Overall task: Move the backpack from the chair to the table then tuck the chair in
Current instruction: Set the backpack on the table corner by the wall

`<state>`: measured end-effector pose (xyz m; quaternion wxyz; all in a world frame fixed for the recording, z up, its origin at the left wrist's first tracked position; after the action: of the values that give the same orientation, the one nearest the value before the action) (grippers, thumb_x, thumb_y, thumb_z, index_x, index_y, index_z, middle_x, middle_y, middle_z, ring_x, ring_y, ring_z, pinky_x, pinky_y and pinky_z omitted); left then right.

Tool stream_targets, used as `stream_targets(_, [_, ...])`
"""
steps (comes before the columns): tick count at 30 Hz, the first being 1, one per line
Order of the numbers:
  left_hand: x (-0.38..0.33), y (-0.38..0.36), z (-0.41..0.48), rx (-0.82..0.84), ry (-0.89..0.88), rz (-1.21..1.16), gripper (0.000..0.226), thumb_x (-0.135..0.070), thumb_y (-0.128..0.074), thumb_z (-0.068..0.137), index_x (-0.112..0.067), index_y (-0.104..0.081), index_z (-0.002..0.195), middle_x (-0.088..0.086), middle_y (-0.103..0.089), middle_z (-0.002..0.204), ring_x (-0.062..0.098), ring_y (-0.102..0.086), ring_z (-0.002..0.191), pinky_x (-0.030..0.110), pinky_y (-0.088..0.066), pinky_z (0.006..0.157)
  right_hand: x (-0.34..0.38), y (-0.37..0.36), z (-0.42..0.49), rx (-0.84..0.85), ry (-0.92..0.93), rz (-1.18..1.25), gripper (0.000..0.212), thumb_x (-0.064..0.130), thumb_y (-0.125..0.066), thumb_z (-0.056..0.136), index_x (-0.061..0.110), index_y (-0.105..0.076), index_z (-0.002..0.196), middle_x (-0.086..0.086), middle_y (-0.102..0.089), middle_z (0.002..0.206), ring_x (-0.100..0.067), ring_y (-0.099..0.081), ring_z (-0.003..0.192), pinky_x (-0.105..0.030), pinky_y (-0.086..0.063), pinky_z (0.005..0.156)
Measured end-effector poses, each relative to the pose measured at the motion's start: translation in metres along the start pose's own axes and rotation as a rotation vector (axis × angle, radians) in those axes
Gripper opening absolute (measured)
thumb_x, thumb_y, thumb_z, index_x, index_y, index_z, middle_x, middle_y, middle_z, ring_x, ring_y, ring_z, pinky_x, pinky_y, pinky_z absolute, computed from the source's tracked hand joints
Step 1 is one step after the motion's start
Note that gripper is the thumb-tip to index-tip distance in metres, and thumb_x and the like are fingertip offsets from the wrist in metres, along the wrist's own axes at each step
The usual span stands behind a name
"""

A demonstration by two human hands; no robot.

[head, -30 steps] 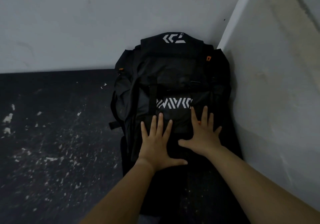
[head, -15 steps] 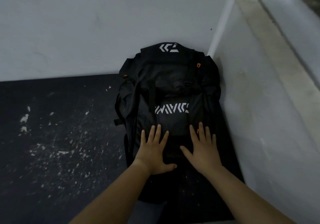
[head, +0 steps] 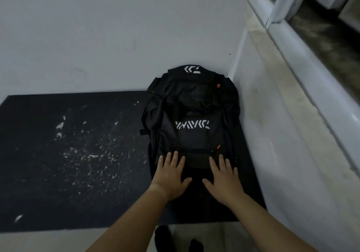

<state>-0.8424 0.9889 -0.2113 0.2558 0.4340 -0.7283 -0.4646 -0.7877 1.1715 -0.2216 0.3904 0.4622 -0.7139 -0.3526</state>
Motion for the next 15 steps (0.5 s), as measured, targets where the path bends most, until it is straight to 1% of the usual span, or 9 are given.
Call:
stream_targets(10, [0.019,0.031,-0.097,-0.141,0.005,-0.084,0.075,-0.056,-0.03,0.097,-0.018,-0.004,0.156,0.013,0.003,0.164,0.033,0.002,0.151,0.052,-0.005,0.122,0.054,0.048,-0.081,-0.103,0.029,0.019,0.089,0.047,-0.053,0.092,0.025,0.005,0.156,-0.013,0.012,0.163,-0.032,0.01,0.15,-0.052,-0.002,0.12])
stream_targets(15, [0.039,0.033,-0.165,-0.261,-0.036,-0.126,0.074,-0.055,-0.033,0.097,-0.02,-0.005,0.156,0.01,0.002,0.165,0.032,0.002,0.151,0.055,-0.004,0.121,0.093,0.046,-0.142,-0.174,0.019,0.03,0.09,0.044,-0.055,0.091,0.025,0.004,0.156,-0.013,0.01,0.164,-0.031,0.008,0.15,-0.052,-0.003,0.12])
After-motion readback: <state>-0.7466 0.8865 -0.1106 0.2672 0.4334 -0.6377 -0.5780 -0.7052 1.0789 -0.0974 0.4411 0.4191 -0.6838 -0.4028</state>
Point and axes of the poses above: each hand's wrist, its own z-axis towards the middle knuckle, its own y-axis out of the back of the hand, x = y × z, the point moved 1 cm from there along z, towards the middle knuckle
